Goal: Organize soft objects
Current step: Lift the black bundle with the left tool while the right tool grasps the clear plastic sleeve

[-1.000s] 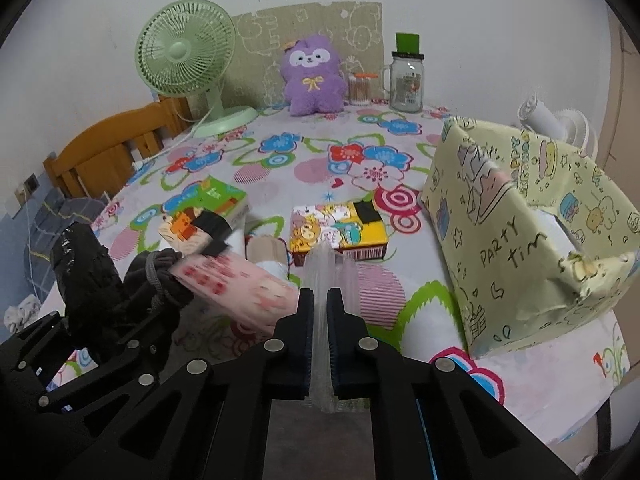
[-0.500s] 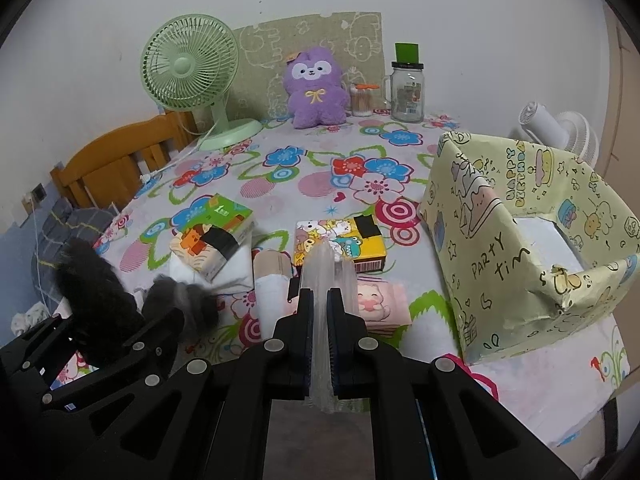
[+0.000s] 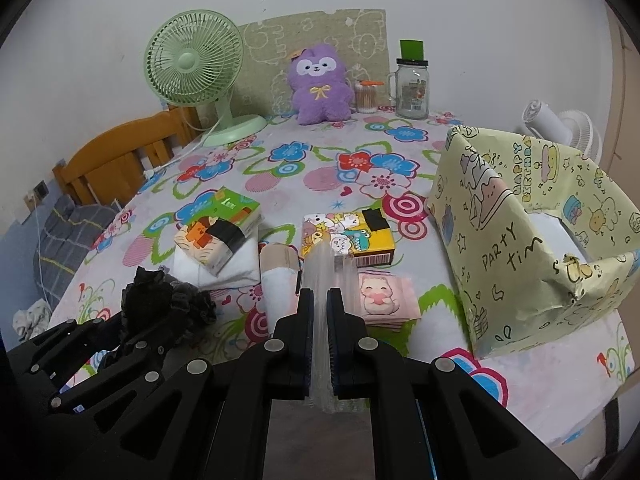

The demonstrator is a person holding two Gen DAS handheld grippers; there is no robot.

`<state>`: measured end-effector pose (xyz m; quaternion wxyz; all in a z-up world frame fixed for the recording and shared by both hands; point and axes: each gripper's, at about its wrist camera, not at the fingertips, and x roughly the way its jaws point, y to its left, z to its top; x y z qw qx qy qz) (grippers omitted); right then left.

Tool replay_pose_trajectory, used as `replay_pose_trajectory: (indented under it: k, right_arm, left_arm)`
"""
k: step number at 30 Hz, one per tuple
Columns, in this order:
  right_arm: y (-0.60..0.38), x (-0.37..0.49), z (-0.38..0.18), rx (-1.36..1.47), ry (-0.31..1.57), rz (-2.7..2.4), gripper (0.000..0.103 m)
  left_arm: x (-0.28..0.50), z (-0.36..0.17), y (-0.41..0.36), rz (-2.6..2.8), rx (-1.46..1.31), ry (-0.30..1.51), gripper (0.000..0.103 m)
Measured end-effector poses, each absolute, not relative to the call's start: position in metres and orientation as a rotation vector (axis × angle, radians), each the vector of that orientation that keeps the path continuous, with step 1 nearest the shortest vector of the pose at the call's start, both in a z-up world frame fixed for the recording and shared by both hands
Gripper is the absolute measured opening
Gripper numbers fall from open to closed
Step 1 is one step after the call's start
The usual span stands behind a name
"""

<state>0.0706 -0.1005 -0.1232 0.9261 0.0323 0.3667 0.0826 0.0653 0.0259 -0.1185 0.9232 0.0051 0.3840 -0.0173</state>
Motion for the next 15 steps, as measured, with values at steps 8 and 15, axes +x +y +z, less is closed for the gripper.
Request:
replay_pose_trajectory:
  k: [8,15]
  right_arm:
    - [-0.099,0.072,-0.115,0.075,0.740,0.186,0.009]
    - [-0.106,0.071,-0.102,0.084,0.720,0.183,0.009]
  left_arm:
    - [0.066,-0.108,0.020,-0.059,0.013,0.768,0.022]
    - [0.070,-0.095,0.013,-0.069,0.018,0.747,0.022]
